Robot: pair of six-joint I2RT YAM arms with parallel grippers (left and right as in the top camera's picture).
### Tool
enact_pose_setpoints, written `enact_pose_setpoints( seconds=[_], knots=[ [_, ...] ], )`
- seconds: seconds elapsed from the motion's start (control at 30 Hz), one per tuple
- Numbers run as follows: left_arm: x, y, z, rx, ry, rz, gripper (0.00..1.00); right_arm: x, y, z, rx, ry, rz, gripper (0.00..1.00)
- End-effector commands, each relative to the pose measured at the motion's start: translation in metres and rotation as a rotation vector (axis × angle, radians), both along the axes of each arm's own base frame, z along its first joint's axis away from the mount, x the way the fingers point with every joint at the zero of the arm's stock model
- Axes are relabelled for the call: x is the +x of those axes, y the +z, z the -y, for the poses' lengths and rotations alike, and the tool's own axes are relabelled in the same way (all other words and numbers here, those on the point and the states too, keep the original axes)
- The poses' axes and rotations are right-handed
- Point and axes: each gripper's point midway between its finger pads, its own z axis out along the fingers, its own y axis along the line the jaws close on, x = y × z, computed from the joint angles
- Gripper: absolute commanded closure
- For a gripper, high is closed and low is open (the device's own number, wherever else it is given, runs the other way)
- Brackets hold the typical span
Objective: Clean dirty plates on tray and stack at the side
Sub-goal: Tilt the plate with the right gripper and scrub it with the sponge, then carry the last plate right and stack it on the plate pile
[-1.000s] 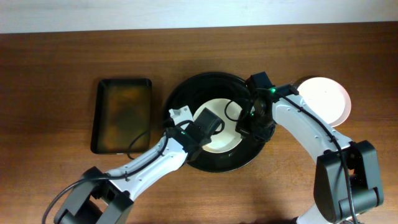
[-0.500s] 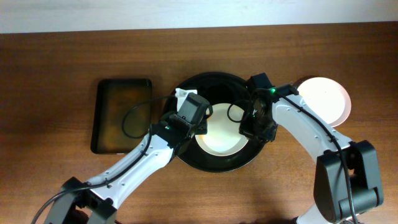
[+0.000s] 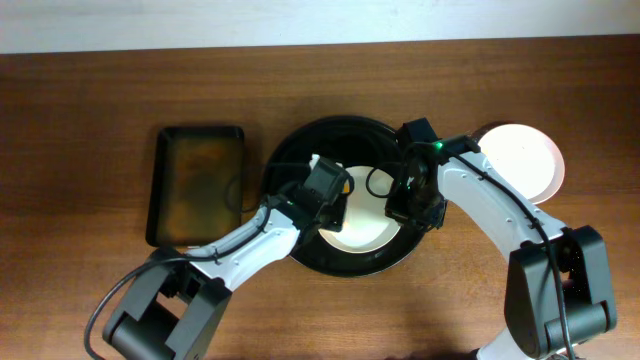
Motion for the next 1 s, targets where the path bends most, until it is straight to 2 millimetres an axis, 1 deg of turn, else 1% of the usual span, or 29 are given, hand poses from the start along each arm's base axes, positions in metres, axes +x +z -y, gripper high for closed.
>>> enact_pose_setpoints(
  seconds=[0.0, 0.07, 0.13, 0.2, 0.27, 0.3, 0.33, 0.37, 0.4, 0.43, 0.47, 0.5, 0.53, 0.57, 0.6, 0.67, 0.7, 0.73, 0.8, 0.87, 0.9, 0.93, 0.97],
  knots=[
    [0.027, 0.005, -0.037, 0.152, 0.117, 0.114, 1.00, 0.001, 0.003, 0.002, -0.013, 0.012, 0.015, 0.96],
    [0.035, 0.009, -0.039, 0.141, 0.135, 0.139, 1.00, 0.001, 0.003, 0.002, -0.013, 0.013, 0.015, 0.96],
    [0.041, 0.022, -0.035, 0.113, 0.140, 0.173, 1.00, 0.001, 0.003, 0.002, -0.013, 0.016, 0.015, 0.96],
    [0.046, 0.044, -0.032, 0.079, 0.147, 0.214, 1.00, 0.001, 0.003, 0.002, -0.014, 0.016, 0.016, 0.96],
    [0.045, 0.075, -0.033, 0.036, 0.153, 0.265, 1.00, 0.003, 0.002, 0.005, -0.033, 0.016, 0.026, 0.96],
    [0.045, 0.088, -0.034, 0.018, 0.157, 0.287, 1.00, 0.008, 0.002, 0.004, -0.028, 0.016, 0.044, 0.96],
    [0.044, 0.099, -0.036, 0.007, 0.162, 0.305, 1.00, 0.012, 0.003, 0.002, -0.021, 0.031, 0.065, 0.94],
    [0.041, 0.114, -0.047, 0.009, 0.186, 0.323, 1.00, 0.019, 0.003, 0.000, -0.013, 0.060, 0.098, 0.81],
    [0.039, 0.118, -0.056, 0.016, 0.200, 0.316, 1.00, 0.026, 0.004, -0.002, -0.006, 0.066, 0.125, 0.77],
    [0.034, 0.118, -0.069, 0.036, 0.220, 0.290, 1.00, 0.033, 0.005, -0.005, 0.006, 0.073, 0.158, 0.75],
    [0.026, 0.113, -0.089, 0.069, 0.259, 0.239, 1.00, 0.043, 0.007, -0.014, 0.051, 0.132, 0.208, 0.75],
    [0.021, 0.110, -0.107, 0.078, 0.318, 0.197, 1.00, 0.049, 0.010, -0.023, 0.085, 0.166, 0.242, 0.71],
    [0.019, 0.109, -0.117, 0.080, 0.350, 0.178, 1.00, 0.054, 0.012, -0.029, 0.099, 0.190, 0.272, 0.70],
    [0.016, 0.107, -0.133, 0.058, 0.375, 0.129, 1.00, 0.059, 0.013, -0.039, 0.108, 0.210, 0.303, 0.67],
    [0.015, 0.104, -0.140, 0.043, 0.388, 0.101, 1.00, 0.060, 0.012, -0.043, 0.112, 0.220, 0.311, 0.63],
    [0.012, 0.098, -0.165, 0.056, 0.448, 0.053, 1.00, 0.059, 0.004, -0.050, 0.108, 0.239, 0.300, 0.58],
    [0.010, 0.095, -0.174, 0.065, 0.470, 0.038, 1.00, 0.057, -0.003, -0.054, 0.107, 0.250, 0.288, 0.57],
    [0.008, 0.094, -0.181, 0.072, 0.487, 0.023, 1.00, 0.056, -0.009, -0.057, 0.106, 0.258, 0.276, 0.57],
    [0.007, 0.092, -0.186, 0.074, 0.498, 0.009, 1.00, 0.056, -0.018, -0.062, 0.105, 0.271, 0.264, 0.57],
    [0.006, 0.092, -0.186, 0.075, 0.498, 0.008, 1.00, 0.056, -0.028, -0.073, 0.108, 0.294, 0.264, 0.57],
    [0.006, 0.092, -0.186, 0.076, 0.498, 0.007, 1.00, 0.055, -0.032, -0.074, 0.106, 0.299, 0.257, 0.58],
    [0.006, 0.092, -0.186, 0.075, 0.498, 0.007, 1.00, 0.054, -0.039, -0.076, 0.101, 0.306, 0.246, 0.61],
    [0.006, 0.092, -0.186, 0.076, 0.498, 0.007, 1.00, 0.053, -0.044, -0.075, 0.087, 0.303, 0.237, 0.62]
  ],
)
